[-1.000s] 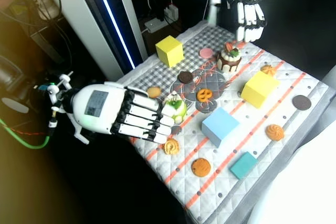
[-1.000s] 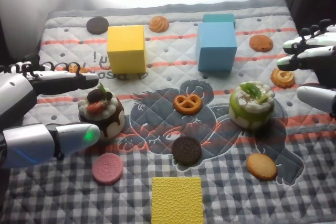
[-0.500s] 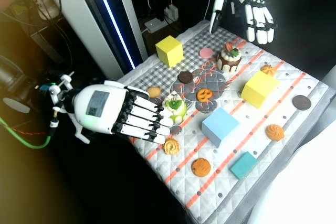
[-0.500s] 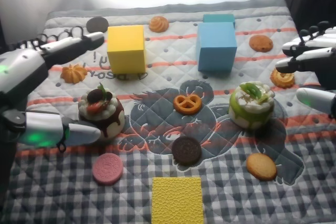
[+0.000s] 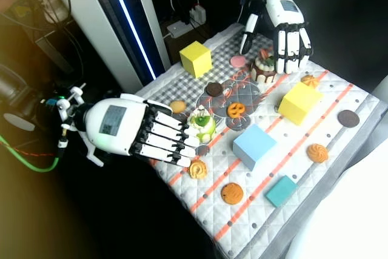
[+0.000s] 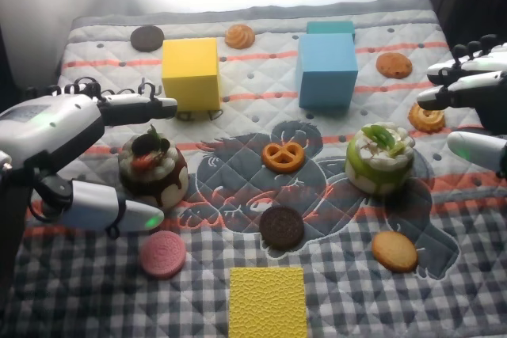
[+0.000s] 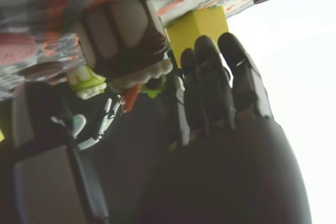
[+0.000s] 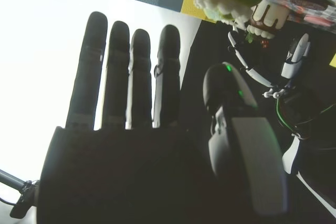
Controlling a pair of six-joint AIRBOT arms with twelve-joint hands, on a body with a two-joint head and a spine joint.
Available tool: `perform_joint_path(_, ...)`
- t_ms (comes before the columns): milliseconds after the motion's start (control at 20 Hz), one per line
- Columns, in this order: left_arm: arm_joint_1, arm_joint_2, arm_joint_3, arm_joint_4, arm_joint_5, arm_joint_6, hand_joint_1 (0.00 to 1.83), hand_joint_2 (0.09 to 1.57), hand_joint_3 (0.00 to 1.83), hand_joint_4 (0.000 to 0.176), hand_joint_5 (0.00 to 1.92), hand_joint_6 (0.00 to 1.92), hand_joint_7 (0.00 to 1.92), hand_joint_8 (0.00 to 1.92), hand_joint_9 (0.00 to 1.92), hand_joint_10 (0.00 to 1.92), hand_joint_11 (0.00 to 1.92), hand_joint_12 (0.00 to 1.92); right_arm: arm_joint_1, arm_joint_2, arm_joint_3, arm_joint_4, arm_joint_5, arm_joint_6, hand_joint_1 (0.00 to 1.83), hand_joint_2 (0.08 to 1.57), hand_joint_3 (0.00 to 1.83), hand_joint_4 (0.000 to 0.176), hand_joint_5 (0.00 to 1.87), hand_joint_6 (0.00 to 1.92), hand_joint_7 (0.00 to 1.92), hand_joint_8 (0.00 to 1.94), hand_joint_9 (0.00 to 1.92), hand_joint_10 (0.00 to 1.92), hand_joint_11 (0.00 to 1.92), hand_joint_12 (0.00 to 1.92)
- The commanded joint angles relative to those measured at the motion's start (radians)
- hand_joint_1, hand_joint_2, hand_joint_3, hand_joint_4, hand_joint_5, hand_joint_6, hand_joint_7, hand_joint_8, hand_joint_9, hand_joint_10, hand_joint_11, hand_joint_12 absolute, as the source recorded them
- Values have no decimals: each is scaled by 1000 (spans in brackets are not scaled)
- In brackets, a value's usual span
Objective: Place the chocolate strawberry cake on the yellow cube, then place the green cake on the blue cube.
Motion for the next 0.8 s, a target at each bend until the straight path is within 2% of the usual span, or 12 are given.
perform_joint_path(0, -17, -4, 8, 18, -93, -1, 901, 833, 5, 136, 392, 3, 452, 4, 433, 6, 0, 907, 9, -1, 1, 15, 119, 2, 252, 1387, 1, 0, 719, 1, 514, 1, 511, 0, 459, 238)
perform_joint_path(50, -23, -11, 16, 17, -84, -1, 899, 830, 2, 145, 387, 0, 469, 10, 457, 16, 0, 914, 8, -1, 1, 15, 119, 2, 237, 1387, 1, 0, 723, 2, 513, 0, 505, 0, 456, 230)
perform_joint_path(100, -29, -19, 26, 12, -75, -1, 899, 839, 3, 142, 395, 1, 488, 8, 466, 13, 0, 903, 8, -1, 1, 15, 119, 2, 253, 1385, 0, 0, 721, 1, 517, 1, 507, 1, 459, 226)
perform_joint_path(250, -38, -33, 43, 0, -60, -1, 920, 871, 3, 90, 495, 9, 589, 12, 546, 22, 0, 1132, 6, -1, 1, 15, 119, 2, 275, 1385, 0, 0, 735, 3, 532, 4, 518, 4, 472, 221)
perform_joint_path(300, -39, -34, 45, -2, -59, -1, 929, 874, 2, 89, 525, 10, 619, 12, 576, 25, 0, 1122, 6, -1, 1, 15, 119, 2, 276, 1384, 0, 0, 737, 4, 533, 4, 518, 4, 473, 221)
perform_joint_path(350, -39, -34, 45, -3, -59, -1, 969, 885, 3, 75, 574, 14, 670, 20, 622, 35, 0, 1165, 6, -1, 1, 15, 119, 2, 279, 1384, 0, 0, 740, 4, 531, 3, 521, 5, 472, 220)
perform_joint_path(400, -40, -34, 45, -3, -59, -1, 1015, 911, 5, 74, 616, 11, 706, 19, 654, 38, 0, 1281, 5, -1, 1, 15, 119, 2, 283, 1384, 0, 0, 742, 5, 534, 4, 525, 6, 475, 221)
perform_joint_path(450, -41, -34, 46, -3, -59, -1, 1081, 924, 2, 54, 688, 9, 769, 20, 723, 53, 23, 1313, 4, -1, 0, 15, 119, 2, 268, 1381, 0, 0, 752, 5, 541, 4, 533, 6, 489, 222)
perform_joint_path(500, -44, -34, 46, -3, -61, -1, 1117, 933, 1, 56, 718, 6, 801, 16, 755, 55, 34, 1295, 3, -1, 0, 15, 119, 2, 262, 1377, 0, 0, 755, 6, 545, 5, 537, 7, 493, 223)
perform_joint_path(650, -56, -35, 46, -4, -71, -1, 1174, 983, 2, 24, 814, 6, 890, 14, 840, 72, 61, 1185, 0, -1, -1, 15, 119, 2, 260, 1382, 0, 0, 743, 0, 534, 0, 546, 8, 515, 233)
perform_joint_path(700, -66, -36, 45, -4, -74, -1, 1193, 997, 2, 0, 838, 8, 932, 21, 871, 90, 114, 1271, 0, -2, -1, 15, 119, 2, 260, 1382, 0, 0, 744, 1, 537, 1, 540, 5, 507, 230)
perform_joint_path(750, -70, -36, 44, -4, -80, -1, 1173, 1012, 2, 0, 860, 9, 963, 24, 890, 108, 181, 1346, 0, -2, -1, 15, 119, 2, 244, 1380, 0, 0, 750, 2, 540, 2, 546, 5, 517, 233)
